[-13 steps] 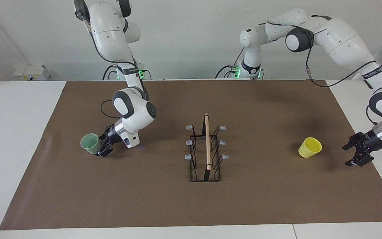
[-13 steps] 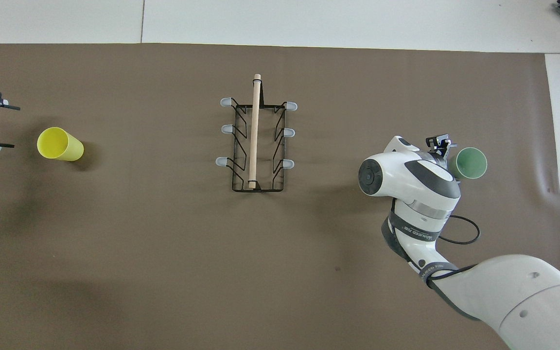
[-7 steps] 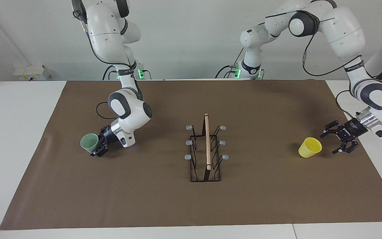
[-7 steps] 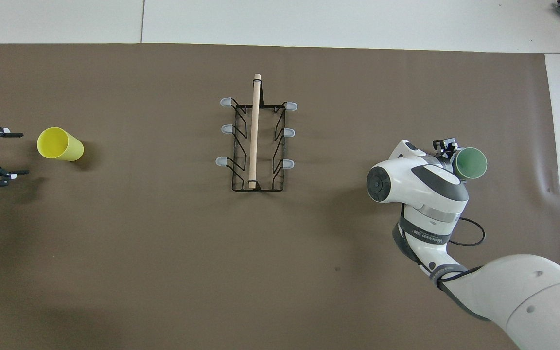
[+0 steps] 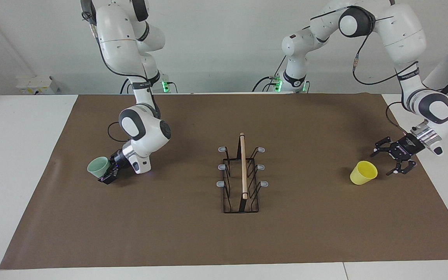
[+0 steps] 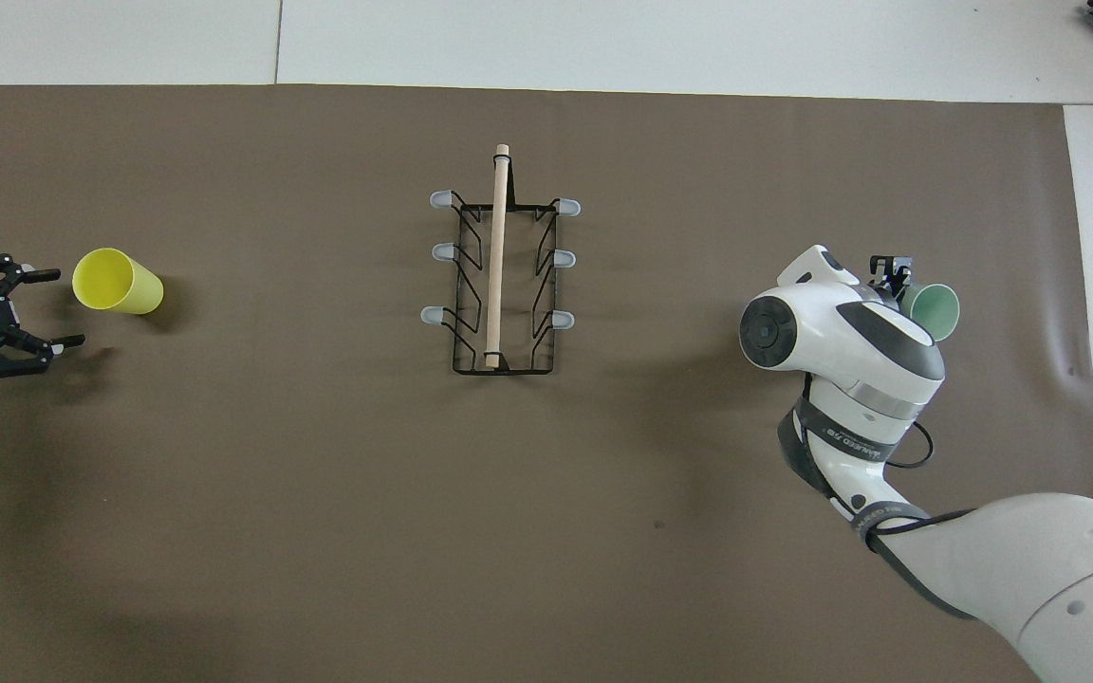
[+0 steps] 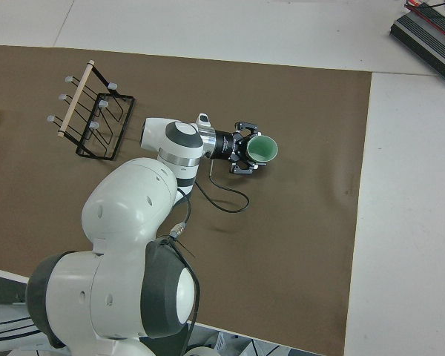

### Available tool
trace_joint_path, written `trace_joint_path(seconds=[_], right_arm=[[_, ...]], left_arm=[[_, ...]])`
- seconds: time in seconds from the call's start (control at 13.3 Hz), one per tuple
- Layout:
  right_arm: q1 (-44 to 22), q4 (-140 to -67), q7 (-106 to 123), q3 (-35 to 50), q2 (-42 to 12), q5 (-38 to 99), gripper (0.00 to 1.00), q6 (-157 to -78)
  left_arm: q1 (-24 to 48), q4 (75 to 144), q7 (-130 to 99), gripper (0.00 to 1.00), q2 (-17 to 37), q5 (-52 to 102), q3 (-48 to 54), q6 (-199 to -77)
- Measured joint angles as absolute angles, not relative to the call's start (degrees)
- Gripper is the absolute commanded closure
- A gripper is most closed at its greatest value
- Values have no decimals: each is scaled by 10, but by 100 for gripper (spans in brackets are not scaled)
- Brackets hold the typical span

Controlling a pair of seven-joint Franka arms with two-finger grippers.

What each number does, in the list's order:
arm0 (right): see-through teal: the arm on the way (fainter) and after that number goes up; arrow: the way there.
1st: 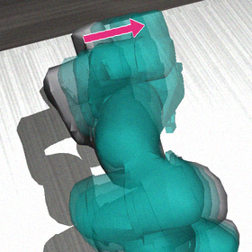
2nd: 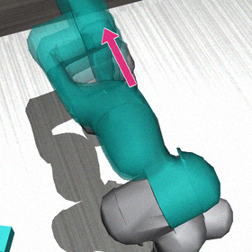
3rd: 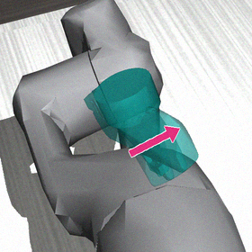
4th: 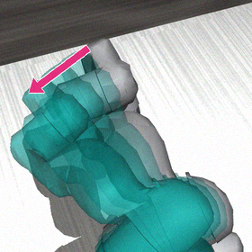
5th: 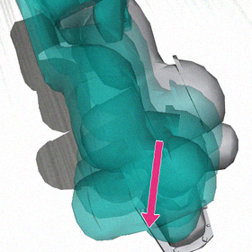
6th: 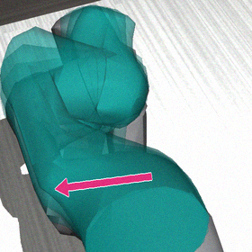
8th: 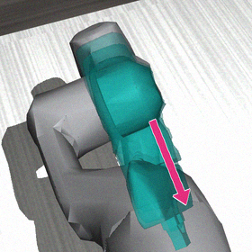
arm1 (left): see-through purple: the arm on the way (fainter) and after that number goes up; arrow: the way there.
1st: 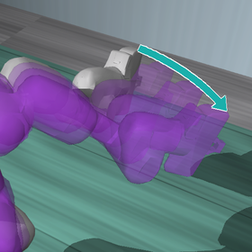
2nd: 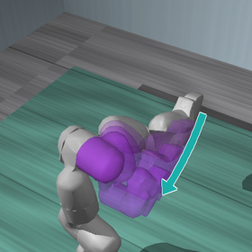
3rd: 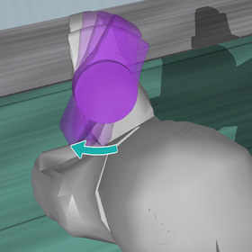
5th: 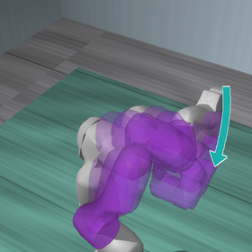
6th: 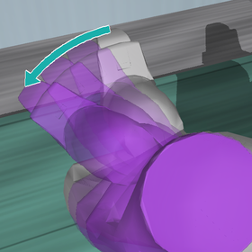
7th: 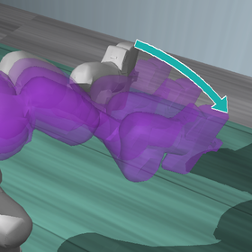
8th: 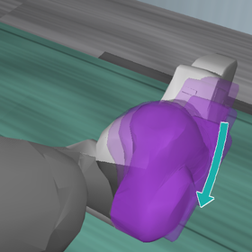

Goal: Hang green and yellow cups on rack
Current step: 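Lift the green cup with the right gripper while the left gripper grasps the yellow cup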

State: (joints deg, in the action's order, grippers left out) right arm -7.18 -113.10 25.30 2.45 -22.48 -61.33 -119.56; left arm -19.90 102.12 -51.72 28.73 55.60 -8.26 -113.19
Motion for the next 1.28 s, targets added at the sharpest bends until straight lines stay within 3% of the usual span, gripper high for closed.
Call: trace_joint_path(seconds=[0.53, 1.28], right_arm=[[-72, -972, 285, 39, -197, -267, 100, -1197], [-83, -976, 285, 55, -113, 156, 100, -1314]], left_arm=[[-170, 1040, -539, 0, 282, 596, -81, -1146], [-144, 1042, -536, 0, 281, 619, -81, -1177]])
